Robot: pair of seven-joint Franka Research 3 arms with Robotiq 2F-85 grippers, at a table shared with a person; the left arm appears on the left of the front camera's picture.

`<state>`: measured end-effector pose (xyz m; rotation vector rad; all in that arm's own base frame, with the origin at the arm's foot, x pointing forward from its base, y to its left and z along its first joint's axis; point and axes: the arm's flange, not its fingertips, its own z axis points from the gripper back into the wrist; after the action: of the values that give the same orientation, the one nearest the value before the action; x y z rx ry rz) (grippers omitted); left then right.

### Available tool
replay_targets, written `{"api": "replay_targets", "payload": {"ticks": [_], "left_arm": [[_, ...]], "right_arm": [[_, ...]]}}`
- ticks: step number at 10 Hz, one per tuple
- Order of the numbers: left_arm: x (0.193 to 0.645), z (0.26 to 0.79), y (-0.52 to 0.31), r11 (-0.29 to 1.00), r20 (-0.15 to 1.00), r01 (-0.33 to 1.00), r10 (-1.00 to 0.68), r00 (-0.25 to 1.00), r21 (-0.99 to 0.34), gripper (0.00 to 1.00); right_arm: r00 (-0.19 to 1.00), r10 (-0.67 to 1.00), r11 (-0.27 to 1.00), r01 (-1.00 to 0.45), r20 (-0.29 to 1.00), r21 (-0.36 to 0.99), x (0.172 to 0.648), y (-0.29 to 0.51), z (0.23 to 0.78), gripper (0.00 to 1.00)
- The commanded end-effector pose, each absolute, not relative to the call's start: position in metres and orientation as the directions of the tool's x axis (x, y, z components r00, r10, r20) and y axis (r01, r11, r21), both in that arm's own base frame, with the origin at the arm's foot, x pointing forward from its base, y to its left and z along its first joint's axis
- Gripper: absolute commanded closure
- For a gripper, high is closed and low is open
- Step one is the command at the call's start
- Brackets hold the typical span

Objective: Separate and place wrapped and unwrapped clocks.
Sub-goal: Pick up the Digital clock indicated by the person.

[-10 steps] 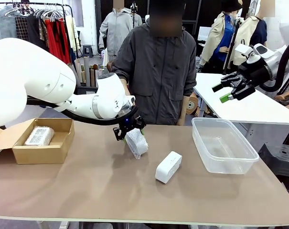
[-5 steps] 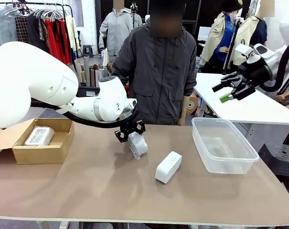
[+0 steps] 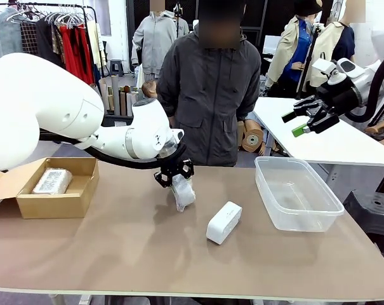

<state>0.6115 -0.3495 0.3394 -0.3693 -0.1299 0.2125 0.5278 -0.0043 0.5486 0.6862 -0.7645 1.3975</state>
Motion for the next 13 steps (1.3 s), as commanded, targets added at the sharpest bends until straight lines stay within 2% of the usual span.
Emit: {"api": "replay_targets", "payload": {"ticks": [1,4,6,7,12,13], "left_arm": [[0.606,0.366,-0.346,0.925,0.112,-0.117,0.168,0.979,-0.362,1.0],[0.594,0.437,-0.353,0.98,0.108,-0.024,0.047,0.993,-0.2,1.0],[0.591,0.483,-0.356,0.986,0.091,0.047,-0.033,0.995,-0.162,1.0],[0.593,0.504,-0.356,0.992,0.101,0.082,-0.072,0.992,-0.097,1.0],[0.596,0.592,-0.337,0.991,0.104,0.112,-0.104,0.989,-0.067,1.0],[0.593,0.608,-0.335,0.993,0.144,0.102,-0.093,0.985,-0.057,1.0]], "right_arm": [[0.017,0.59,0.065,-0.998,0.807,-0.026,0.526,-0.004,0.55,0.0],[0.017,0.59,0.065,-0.998,0.807,-0.026,0.526,-0.004,0.55,0.0],[0.017,0.59,0.065,-0.998,0.807,-0.026,0.526,-0.004,0.55,0.0],[0.017,0.59,0.065,-0.998,0.807,-0.026,0.526,-0.004,0.55,0.0],[0.017,0.59,0.065,-0.998,0.807,-0.026,0.526,-0.004,0.55,0.0],[0.017,0.59,0.065,-0.998,0.807,-0.026,0.526,-0.004,0.55,0.0]]}}
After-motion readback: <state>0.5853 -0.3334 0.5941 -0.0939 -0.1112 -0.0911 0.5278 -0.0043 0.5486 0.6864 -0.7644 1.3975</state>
